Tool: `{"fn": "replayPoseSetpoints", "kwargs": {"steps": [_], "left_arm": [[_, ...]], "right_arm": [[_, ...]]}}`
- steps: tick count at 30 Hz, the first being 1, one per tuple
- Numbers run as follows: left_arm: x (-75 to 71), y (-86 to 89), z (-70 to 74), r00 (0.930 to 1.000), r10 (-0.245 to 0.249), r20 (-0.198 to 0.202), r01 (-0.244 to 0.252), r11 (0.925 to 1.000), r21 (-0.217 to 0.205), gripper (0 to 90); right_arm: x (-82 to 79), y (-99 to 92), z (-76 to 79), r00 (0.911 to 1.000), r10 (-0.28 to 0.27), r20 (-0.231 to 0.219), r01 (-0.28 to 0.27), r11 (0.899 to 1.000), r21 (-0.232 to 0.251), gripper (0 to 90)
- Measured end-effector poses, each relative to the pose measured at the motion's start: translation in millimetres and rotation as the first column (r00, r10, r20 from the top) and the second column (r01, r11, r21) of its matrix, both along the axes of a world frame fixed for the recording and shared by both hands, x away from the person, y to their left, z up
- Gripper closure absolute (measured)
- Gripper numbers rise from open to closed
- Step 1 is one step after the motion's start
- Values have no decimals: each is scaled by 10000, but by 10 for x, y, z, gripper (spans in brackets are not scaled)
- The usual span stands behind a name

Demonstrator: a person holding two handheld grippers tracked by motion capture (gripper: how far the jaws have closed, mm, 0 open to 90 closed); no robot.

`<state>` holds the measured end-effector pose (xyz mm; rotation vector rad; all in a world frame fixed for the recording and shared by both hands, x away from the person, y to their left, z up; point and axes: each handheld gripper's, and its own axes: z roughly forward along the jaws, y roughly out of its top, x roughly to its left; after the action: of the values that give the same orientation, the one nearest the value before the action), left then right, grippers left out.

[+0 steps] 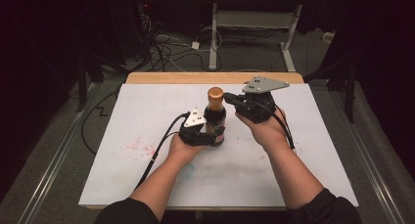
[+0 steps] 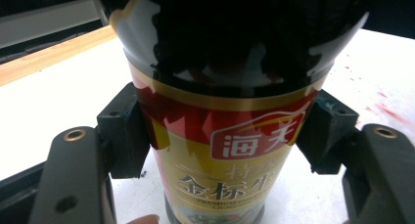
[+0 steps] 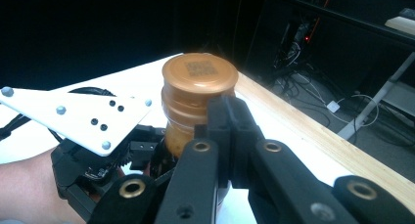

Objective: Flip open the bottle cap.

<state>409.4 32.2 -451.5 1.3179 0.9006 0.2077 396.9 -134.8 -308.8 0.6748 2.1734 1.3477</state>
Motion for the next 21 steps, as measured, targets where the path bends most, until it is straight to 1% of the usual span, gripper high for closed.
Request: {"fn": "replayPoseSetpoints", "kwargs": {"steps": [1, 2, 3, 5, 6, 8, 9, 10, 12, 13, 14, 15, 16, 17, 18, 21], "left_arm": [[1, 0, 2, 10000, 8, -31, -8, 10000, 12, 299], [2, 2, 2, 10000, 4, -40, -3, 10000, 6, 299], [2, 0, 3, 10000, 5, -41, -4, 10000, 21, 299], [5, 0, 4, 10000, 1, -47, 0, 10000, 22, 299], [15, 56, -12, 9999, -137, 37, 134, 9964, 839, 299], [15, 58, -12, 9999, -134, 39, 130, 9961, 878, 299], [5, 2, 2, 10000, 4, -40, -4, 10000, 81, 299], [2, -2, 3, 10000, 22, -47, -22, 10000, 46, 299], [3, 1, 3, 10000, 29, -60, -28, 10000, 49, 298], [13, 58, -11, 9999, -115, 31, 112, 9961, 879, 298], [13, 51, -10, 10000, -71, 7, 70, 9968, 798, 297], [4, 4, 1, 10000, 37, -62, -36, 10000, 88, 297], [3, 0, 2, 10000, 57, -67, -57, 10000, 30, 297], [3, -2, 1, 10000, 65, -62, -65, 10000, 26, 297], [12, 51, -13, 10000, -73, 27, 70, 9966, 822, 297], [11, 48, -13, 10000, -45, 29, 43, 9969, 787, 296]], "right_arm": [[1, -3, 2, 10000, 13, 20, -13, 10000, 17, 900], [-2, -12, 9, 10000, 31, 33, -31, 9999, 156, 900], [0, -11, 17, 10000, 46, -20, -46, 9999, 120, 900], [-3, -7, 21, 10000, 12, 17, -12, 10000, 31, 900], [-5, -3, 25, 10000, -47, -25, 47, 10000, 37, 900], [8, -6, 27, 10000, 13, -39, -13, 10000, 31, 900], [8, -6, 27, 10000, 13, -39, -13, 10000, 31, 900], [3, -6, 27, 10000, 11, -11, -11, 10000, 0, 900], [-12, 6, 30, 10000, -14, 77, 15, 9999, -112, 900], [-18, 12, 30, 10000, -35, 58, 36, 9999, -104, 900], [-21, 18, 31, 10000, -45, 64, 46, 9999, -120, 900], [-21, 18, 31, 10000, -45, 64, 46, 9999, -120, 900], [-23, 19, 33, 10000, -46, 41, 47, 9999, -136, 900], [-23, 19, 33, 10000, -46, 41, 47, 9999, -136, 900], [-24, 19, 35, 10000, -54, 36, 54, 9999, -148, 900], [-24, 20, 36, 10000, -86, 37, 86, 9998, -170, 900]]}}
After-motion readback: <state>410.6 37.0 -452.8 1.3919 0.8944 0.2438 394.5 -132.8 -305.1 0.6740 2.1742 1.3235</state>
